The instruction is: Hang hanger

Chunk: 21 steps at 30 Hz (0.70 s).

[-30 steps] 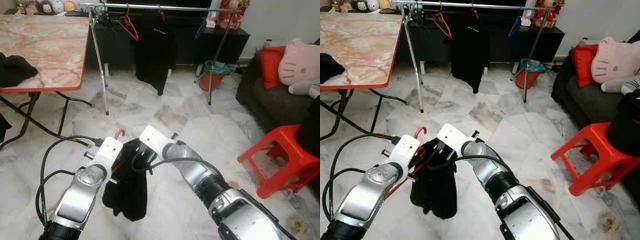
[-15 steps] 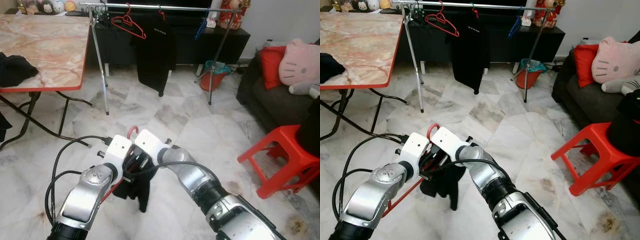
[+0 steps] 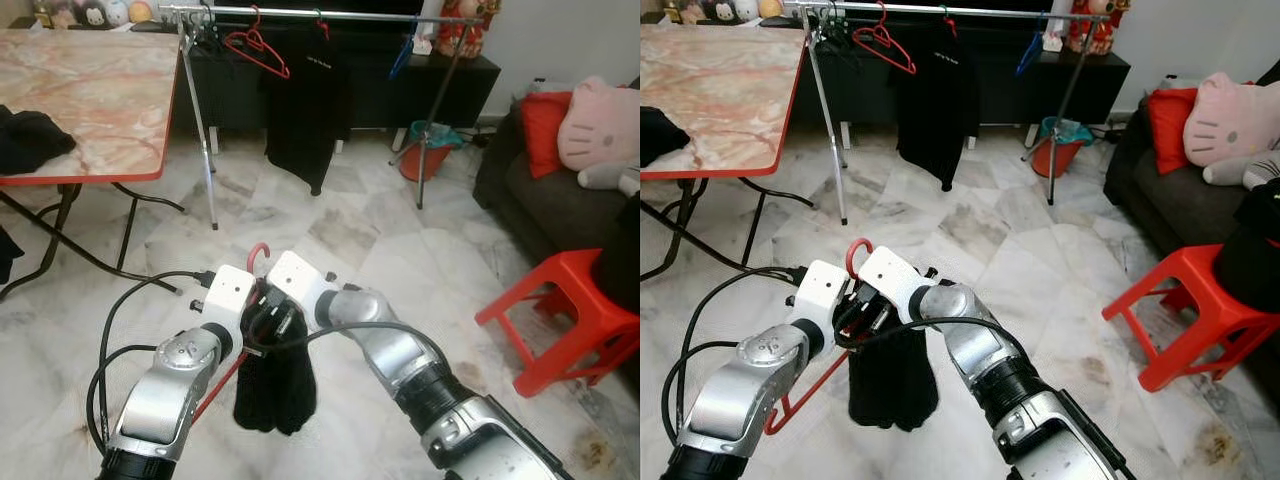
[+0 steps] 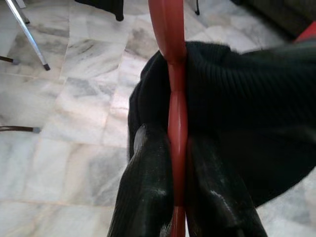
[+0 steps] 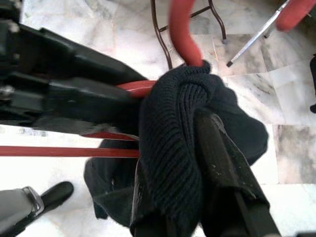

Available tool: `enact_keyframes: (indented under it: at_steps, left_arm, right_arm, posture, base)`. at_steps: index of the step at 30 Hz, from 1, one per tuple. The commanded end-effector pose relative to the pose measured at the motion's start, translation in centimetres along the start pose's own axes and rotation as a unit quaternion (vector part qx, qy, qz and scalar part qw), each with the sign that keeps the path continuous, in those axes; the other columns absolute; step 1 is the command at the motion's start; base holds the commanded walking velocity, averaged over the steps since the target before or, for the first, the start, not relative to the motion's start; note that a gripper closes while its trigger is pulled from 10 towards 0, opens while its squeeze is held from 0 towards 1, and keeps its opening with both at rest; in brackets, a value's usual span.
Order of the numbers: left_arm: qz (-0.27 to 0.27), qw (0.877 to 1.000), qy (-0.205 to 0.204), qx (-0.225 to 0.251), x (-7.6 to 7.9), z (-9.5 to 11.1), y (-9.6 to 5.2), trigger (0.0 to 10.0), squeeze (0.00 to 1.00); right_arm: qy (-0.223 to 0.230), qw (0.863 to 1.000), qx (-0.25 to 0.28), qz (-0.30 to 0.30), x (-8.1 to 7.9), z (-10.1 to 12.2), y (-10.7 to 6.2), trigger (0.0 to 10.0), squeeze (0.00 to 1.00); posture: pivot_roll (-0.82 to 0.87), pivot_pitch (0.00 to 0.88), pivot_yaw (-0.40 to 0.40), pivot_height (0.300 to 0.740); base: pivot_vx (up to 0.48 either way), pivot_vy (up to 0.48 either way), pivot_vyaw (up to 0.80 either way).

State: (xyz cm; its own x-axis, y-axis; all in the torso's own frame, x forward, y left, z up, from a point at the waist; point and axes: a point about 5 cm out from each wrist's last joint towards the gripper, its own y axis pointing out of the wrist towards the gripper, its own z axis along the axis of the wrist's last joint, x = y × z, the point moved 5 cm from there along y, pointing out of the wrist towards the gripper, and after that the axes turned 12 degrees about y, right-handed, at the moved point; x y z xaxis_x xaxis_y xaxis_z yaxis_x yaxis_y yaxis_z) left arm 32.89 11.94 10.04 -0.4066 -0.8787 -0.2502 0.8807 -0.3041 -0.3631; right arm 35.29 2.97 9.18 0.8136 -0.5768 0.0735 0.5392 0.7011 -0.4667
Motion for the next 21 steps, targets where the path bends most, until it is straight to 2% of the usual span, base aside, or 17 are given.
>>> enact_keyframes:
  at_steps: [1, 3, 7, 9, 10, 12, 16, 21]
  left_arm:
    - [-0.029, 0.996, -0.019, 0.078, 1.8, 3.3, 0.3, 10.0, 0.00]
    - [-0.001, 0.994, -0.037, 0.105, 1.1, 4.0, 0.4, 10.0, 0.00]
    - [-0.015, 0.990, -0.044, 0.129, 1.5, 4.5, 0.4, 10.0, 0.00]
    - [-0.050, 0.988, -0.038, 0.142, 2.7, 4.7, 0.3, 10.0, 0.00]
    - [-0.053, 0.988, -0.038, 0.143, 2.8, 4.7, 0.3, 10.0, 0.00]
    - [-0.094, 0.982, -0.019, 0.162, 4.4, 4.9, 0.1, 10.0, 0.00]
    - [-0.117, 0.977, -0.009, 0.176, 5.2, 5.2, -0.1, 10.0, 0.00]
    - [-0.160, 0.969, -0.006, 0.189, 6.4, 5.3, -0.2, 10.0, 0.00]
  right_arm:
    - [-0.022, 0.999, 0.006, 0.044, -2.3, 0.8, 0.4, 10.0, 0.00]
    - [-0.022, 0.999, 0.004, 0.043, -2.2, 0.5, 0.1, 10.0, 0.00]
    - [-0.023, 0.999, 0.001, 0.049, -2.3, 0.3, -0.4, 10.0, 0.00]
    - [-0.026, 0.999, -0.003, 0.047, -2.2, -0.1, -0.7, 10.0, 0.00]
    - [-0.026, 0.999, -0.003, 0.047, -2.1, -0.1, -0.7, 10.0, 0.00]
    - [-0.036, 0.998, -0.009, 0.041, -1.5, -0.5, -1.2, 10.0, 0.00]
    - [-0.039, 0.999, -0.010, 0.035, -0.9, -0.7, -1.8, 10.0, 0.00]
    - [-0.068, 0.998, -0.011, 0.017, 0.9, -1.0, -3.4, 10.0, 0.00]
  posture:
    - [0.15, 0.055, -0.142, 0.740]
    - [0.15, 0.055, -0.142, 0.740]
    - [0.15, 0.055, -0.140, 0.740]
    - [0.15, 0.055, -0.140, 0.740]
    - [0.15, 0.055, -0.140, 0.740]
    - [0.14, 0.054, -0.144, 0.740]
    - [0.14, 0.054, -0.146, 0.740]
    - [0.12, 0.053, -0.146, 0.740]
  base:
    - [0.000, 0.000, 0.00]
    - [0.000, 0.000, 0.00]
    - [0.000, 0.000, 0.00]
    - [0.000, 0.000, 0.00]
    - [0.000, 0.000, 0.00]
    - [0.000, 0.000, 0.00]
    - [0.000, 0.000, 0.00]
    - [0.000, 0.000, 0.00]
